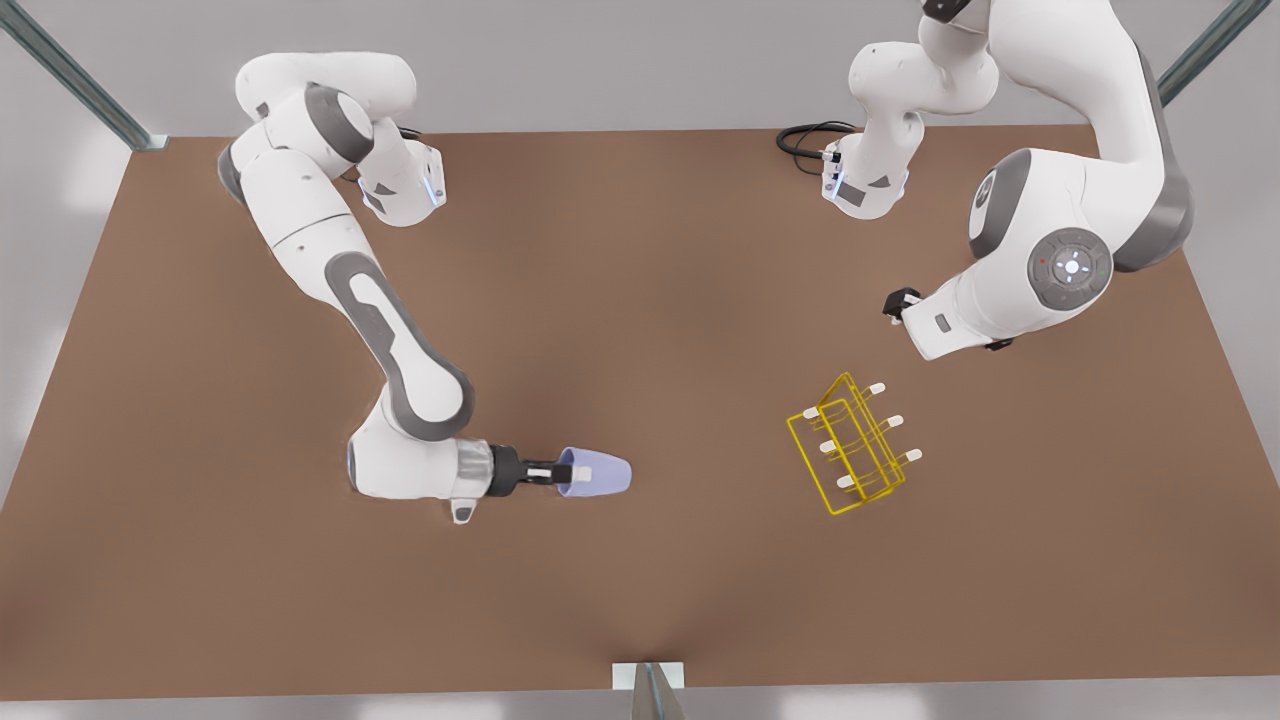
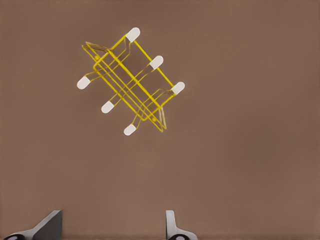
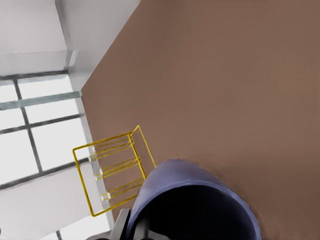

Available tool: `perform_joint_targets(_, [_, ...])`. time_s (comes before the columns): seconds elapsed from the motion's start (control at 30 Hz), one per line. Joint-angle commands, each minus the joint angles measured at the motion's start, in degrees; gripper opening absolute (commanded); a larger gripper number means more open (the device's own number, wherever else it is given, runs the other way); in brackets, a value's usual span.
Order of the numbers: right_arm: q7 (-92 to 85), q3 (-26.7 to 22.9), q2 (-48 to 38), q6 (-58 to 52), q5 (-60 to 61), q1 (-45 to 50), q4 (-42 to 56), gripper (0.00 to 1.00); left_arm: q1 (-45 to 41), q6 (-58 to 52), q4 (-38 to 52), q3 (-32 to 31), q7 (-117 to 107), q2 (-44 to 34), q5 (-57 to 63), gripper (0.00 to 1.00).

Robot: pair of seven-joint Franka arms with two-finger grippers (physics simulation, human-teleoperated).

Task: Place the cup on the cup holder

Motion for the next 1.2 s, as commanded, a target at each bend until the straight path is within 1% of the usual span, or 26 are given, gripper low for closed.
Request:
perform_joint_targets(0.0, [1.7,1.6,5.3,4.6,12.7,4.2,6.8,0.21,0.0,-0.1,0.0,0.0,0.1,-0.1,0.0,1.0])
perform_joint_targets(0.07, [3.0,2.0,10.4,13.2,12.6,12.6,13.0,0.21,0.0,-0.1,0.0,0.0,0.1,0.0,0.0,1.0])
perform_joint_targets(0.1, [3.0,1.9,13.6,15.2,12.5,15.7,16.1,0.21,0.0,-0.1,0.0,0.0,0.1,0.0,0.0,1.0])
perform_joint_targets(0.17, [2.6,1.5,16.7,16.0,12.1,19.4,17.9,0.21,0.0,-0.5,0.0,0.0,0.1,0.0,0.0,1.0])
perform_joint_targets(0.27, [2.3,1.4,18.0,16.9,12.0,20.2,17.7,0.21,0.0,-0.4,0.0,0.0,0.1,0.0,0.0,1.0])
perform_joint_targets(0.47, [0.3,0.5,17.7,17.0,10.4,20.1,11.4,0.21,0.0,-0.5,0.0,0.0,0.1,0.0,0.0,1.0])
perform_joint_targets(0.5, [0.4,0.5,17.5,17.0,10.3,20.1,11.4,0.93,0.0,-0.5,0.0,0.0,0.1,0.0,0.2,1.0])
perform_joint_targets(0.53, [0.6,0.5,17.3,17.0,10.2,20.1,11.4,1.0,0.0,-0.4,0.0,0.0,0.1,0.0,0.2,1.0])
perform_joint_targets(0.6, [0.6,0.5,16.8,17.1,8.4,19.9,11.4,1.0,0.0,-0.4,0.0,0.0,0.1,0.0,0.3,1.0])
perform_joint_targets(0.67, [0.5,0.4,15.4,17.4,7.6,19.0,9.0,1.0,0.0,-0.5,0.0,0.0,0.1,0.1,0.3,1.0])
perform_joint_targets(0.73, [-7.1,0.7,11.8,16.9,7.7,14.8,-0.9,1.0,0.0,-0.5,0.0,0.0,0.0,0.1,0.3,1.0])
perform_joint_targets(0.8, [-11.5,0.9,9.4,16.5,7.7,12.3,-6.7,1.0,0.0,-1.3,0.0,-0.1,-0.5,-0.1,0.3,1.0])
perform_joint_targets(0.83, [-11.8,0.9,6.5,15.2,7.6,10.0,-10.1,1.0,0.0,-1.9,0.0,-0.1,-0.5,-0.6,0.3,1.0])
perform_joint_targets(0.87, [-13.8,0.6,2.5,10.3,5.6,6.2,-13.3,1.0,0.0,-1.8,0.0,-0.1,-0.5,-0.9,0.3,1.0])
perform_joint_targets(0.9, [-9.2,0.6,-1.3,5.7,4.1,2.3,-14.0,1.0,0.0,-1.8,0.1,-0.1,-0.7,-1.0,0.3,1.0])
perform_joint_targets(0.93, [-3.1,0.5,-4.0,2.6,-1.5,-0.4,-13.7,1.0,0.0,-1.8,0.1,-0.1,-1.9,-0.9,1.2,1.0])
perform_joint_targets(0.97, [1.3,0.5,-7.7,-0.9,-10.1,-4.0,-13.7,1.0,0.0,-1.8,0.1,-0.2,-5.2,-0.6,1.1,1.0])
perform_joint_targets(1.0, [1.8,0.5,-10.6,-6.3,-21.5,-9.8,-13.1,1.0,-1.1,-1.8,-0.4,-0.9,-17.7,-0.3,1.0,1.0])
perform_joint_targets(1.03, [1.4,0.5,-13.1,-10.3,-40.4,-11.4,-8.7,1.0,-5.1,-1.8,-0.8,-0.9,-30.7,0.5,0.9,1.0])
perform_joint_targets(1.07, [-1.9,0.8,-13.1,-19.4,-58.2,-11.1,0.0,1.0,-9.5,-1.0,-0.7,-0.9,-39.3,2.8,0.9,1.0])
perform_joint_targets(1.1, [-9.1,0.3,-13.1,-23.1,-60.8,-12.3,7.3,1.0,-13.0,1.7,-0.6,-0.9,-52.5,5.9,1.2,1.0])
perform_joint_targets(1.13, [-8.9,-0.3,-13.5,-27.0,-61.2,-18.5,13.0,1.0,-14.9,7.6,-2.3,-0.9,-67.1,7.2,0.3,1.0])
perform_joint_targets(1.17, [-6.5,-0.3,-15.1,-32.5,-60.8,-21.4,13.6,1.0,-15.2,12.5,-4.2,-1.0,-78.8,8.2,-0.7,1.0])
